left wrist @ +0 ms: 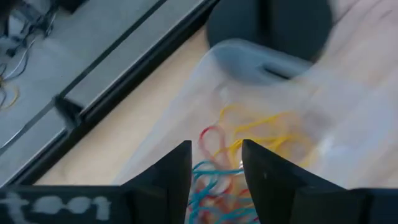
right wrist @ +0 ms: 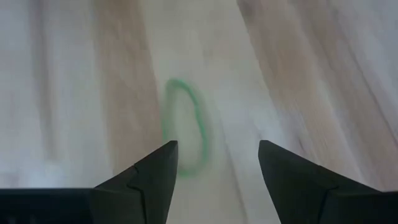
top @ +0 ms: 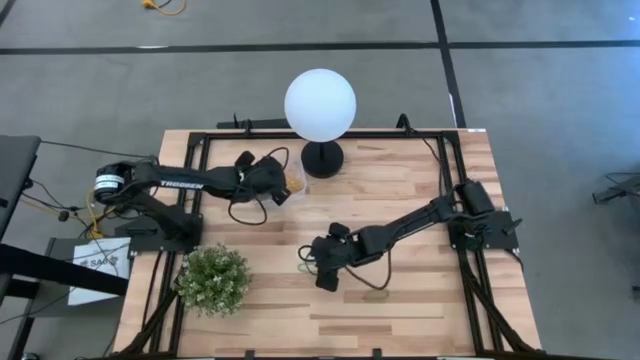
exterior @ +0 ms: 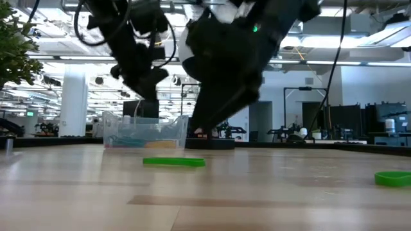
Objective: Pick and place items into bin
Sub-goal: Put the green rubber band into the transparent bin
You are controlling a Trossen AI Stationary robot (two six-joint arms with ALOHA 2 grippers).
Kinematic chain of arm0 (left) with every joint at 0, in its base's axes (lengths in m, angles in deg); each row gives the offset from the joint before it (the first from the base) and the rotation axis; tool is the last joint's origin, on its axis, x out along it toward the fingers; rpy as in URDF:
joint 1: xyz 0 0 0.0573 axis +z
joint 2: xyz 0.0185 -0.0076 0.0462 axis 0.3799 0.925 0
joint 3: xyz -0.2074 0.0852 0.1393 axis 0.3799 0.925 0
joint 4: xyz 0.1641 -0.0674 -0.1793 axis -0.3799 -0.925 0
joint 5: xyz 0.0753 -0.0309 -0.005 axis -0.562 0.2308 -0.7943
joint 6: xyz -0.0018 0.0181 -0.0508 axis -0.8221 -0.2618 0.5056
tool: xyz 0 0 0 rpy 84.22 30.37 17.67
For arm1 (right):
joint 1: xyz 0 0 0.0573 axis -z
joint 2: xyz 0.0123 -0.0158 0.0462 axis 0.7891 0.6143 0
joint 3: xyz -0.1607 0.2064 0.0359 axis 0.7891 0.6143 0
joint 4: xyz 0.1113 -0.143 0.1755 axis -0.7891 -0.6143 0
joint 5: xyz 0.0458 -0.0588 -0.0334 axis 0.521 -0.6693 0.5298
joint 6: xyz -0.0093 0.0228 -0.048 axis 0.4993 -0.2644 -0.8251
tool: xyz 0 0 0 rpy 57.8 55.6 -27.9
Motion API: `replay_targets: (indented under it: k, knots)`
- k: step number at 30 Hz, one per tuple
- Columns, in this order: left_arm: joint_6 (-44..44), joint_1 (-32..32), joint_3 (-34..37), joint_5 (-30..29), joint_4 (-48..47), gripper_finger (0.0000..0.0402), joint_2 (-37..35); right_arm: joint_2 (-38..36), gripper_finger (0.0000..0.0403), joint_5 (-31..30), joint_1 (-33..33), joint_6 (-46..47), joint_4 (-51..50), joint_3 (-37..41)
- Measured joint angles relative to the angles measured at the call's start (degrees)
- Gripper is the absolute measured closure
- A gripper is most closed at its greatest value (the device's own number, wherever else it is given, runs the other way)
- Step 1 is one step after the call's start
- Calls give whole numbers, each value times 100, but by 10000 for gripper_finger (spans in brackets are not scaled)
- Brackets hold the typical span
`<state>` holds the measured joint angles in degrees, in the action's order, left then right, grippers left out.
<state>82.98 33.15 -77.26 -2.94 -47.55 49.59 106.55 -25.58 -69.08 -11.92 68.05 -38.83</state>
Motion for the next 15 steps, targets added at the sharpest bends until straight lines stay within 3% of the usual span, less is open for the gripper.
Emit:
replay_targets:
  k: [10,15]
  knots:
    - [-87,-597,-299,23,1,273,-58,825,186,-48,152,44,393,-55]
    - [-130,-744,-299,13,-37,273,-58,909,222,-49,106,281,466,-47]
